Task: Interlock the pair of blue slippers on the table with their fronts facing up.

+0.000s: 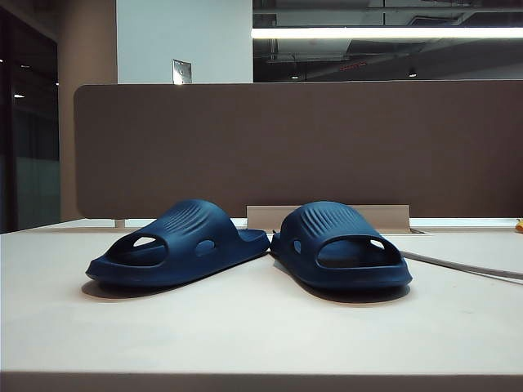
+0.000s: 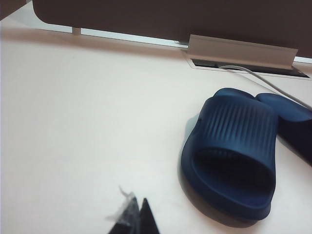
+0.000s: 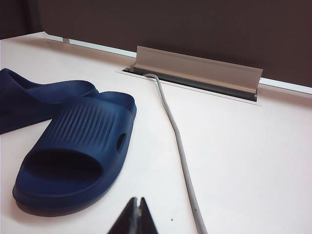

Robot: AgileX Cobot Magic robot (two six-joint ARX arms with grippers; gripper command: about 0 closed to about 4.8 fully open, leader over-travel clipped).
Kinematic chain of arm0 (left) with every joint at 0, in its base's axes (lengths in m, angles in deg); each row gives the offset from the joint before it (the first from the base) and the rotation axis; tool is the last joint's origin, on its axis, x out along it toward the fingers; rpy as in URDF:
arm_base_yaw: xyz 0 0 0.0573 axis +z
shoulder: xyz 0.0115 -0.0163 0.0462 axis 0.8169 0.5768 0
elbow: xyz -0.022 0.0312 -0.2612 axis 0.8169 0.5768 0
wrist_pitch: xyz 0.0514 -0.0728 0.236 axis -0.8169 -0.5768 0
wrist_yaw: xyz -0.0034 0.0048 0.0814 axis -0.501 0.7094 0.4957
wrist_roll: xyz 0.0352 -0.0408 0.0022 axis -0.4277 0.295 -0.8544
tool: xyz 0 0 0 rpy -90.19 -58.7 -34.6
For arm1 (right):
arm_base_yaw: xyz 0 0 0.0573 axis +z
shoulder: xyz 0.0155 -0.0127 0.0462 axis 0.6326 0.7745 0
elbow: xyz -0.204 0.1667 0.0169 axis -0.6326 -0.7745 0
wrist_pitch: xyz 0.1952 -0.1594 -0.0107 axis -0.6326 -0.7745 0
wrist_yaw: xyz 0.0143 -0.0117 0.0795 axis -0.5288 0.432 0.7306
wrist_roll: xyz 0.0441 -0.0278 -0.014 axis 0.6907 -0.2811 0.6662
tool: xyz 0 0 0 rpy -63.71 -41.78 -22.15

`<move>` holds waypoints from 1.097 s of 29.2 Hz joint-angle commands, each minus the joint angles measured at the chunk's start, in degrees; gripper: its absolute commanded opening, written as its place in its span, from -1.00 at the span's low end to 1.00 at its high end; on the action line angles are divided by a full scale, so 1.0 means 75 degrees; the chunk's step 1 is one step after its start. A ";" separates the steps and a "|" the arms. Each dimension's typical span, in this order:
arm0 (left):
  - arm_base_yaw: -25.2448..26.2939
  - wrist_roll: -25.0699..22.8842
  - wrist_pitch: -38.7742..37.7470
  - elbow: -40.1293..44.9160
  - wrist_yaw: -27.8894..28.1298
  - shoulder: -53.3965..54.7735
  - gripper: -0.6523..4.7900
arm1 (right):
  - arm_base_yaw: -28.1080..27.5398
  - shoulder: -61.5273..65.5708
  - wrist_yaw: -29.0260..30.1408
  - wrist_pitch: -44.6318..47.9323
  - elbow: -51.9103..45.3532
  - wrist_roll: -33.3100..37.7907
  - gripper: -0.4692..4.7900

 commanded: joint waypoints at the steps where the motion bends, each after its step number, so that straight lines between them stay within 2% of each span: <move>1: -0.0012 -0.0006 0.0067 -0.0015 -0.0032 0.0006 -0.78 | 0.0009 0.0006 0.0015 0.0093 -0.0006 -0.0015 -0.82; 12: -0.0012 0.0012 0.0070 -0.0015 -0.0035 0.0006 -0.78 | 0.0009 0.0006 0.0015 0.0093 -0.0006 -0.0015 -0.82; 14: -0.0012 0.0221 0.0070 -0.0015 -0.0041 0.0006 -0.78 | 0.0009 0.0006 0.0015 0.0093 -0.0006 -0.0012 -0.82; 17: -0.0012 0.1032 0.0070 -0.0017 -0.0181 0.0006 -0.78 | 0.0012 0.0006 0.0044 0.0093 -0.0006 0.0516 -0.82; 23: -0.0015 0.3348 0.0105 -0.0029 -0.0469 0.0006 -0.78 | 0.0009 0.0006 0.0044 0.0108 -0.0006 0.3386 -0.82; 28: -0.0015 0.4316 0.0070 -0.0029 -0.1443 0.0006 -0.78 | 0.0012 0.0006 0.0119 0.0108 -0.0003 0.4660 -0.82; 30: -0.0015 0.4587 0.0026 -0.0029 -0.1845 0.0006 -0.78 | 0.0009 0.0006 0.0420 0.0134 -0.0003 0.5050 -0.82; 32: -0.0015 0.4846 -0.0076 -0.0029 -0.2226 0.0006 -0.78 | 0.0009 0.0006 0.1011 0.0131 -0.0003 0.5045 -0.82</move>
